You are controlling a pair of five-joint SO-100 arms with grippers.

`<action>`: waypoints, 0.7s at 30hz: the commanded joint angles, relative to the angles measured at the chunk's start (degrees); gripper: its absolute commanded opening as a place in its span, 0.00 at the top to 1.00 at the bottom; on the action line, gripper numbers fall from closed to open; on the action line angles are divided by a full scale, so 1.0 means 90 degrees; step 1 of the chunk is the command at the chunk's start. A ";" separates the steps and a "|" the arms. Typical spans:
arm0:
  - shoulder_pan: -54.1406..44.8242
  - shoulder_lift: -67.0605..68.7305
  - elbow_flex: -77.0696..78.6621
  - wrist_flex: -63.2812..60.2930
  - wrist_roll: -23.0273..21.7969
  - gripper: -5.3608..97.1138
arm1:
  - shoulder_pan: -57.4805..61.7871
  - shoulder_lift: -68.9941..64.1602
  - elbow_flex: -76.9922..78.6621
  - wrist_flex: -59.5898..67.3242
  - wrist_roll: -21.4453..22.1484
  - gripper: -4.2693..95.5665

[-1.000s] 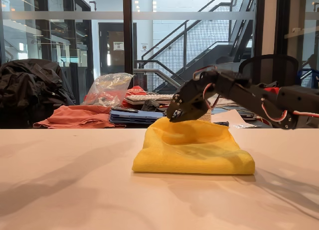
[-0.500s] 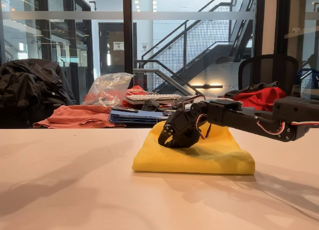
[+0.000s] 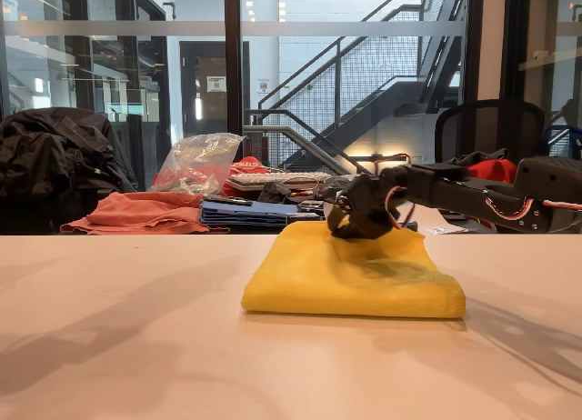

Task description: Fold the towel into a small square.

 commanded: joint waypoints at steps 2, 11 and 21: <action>0.0127 -0.0088 0.0029 -0.0195 0.0049 0.95 | 0.0166 0.0000 -0.0049 -0.0029 -0.0020 0.85; -0.0273 0.0654 0.0049 0.0342 0.0059 0.91 | 0.0508 0.0098 0.0283 -0.0029 0.0029 0.85; -0.0557 0.1572 0.0010 0.1250 0.0078 0.59 | 0.0498 0.0391 0.0381 -0.0029 0.0010 0.85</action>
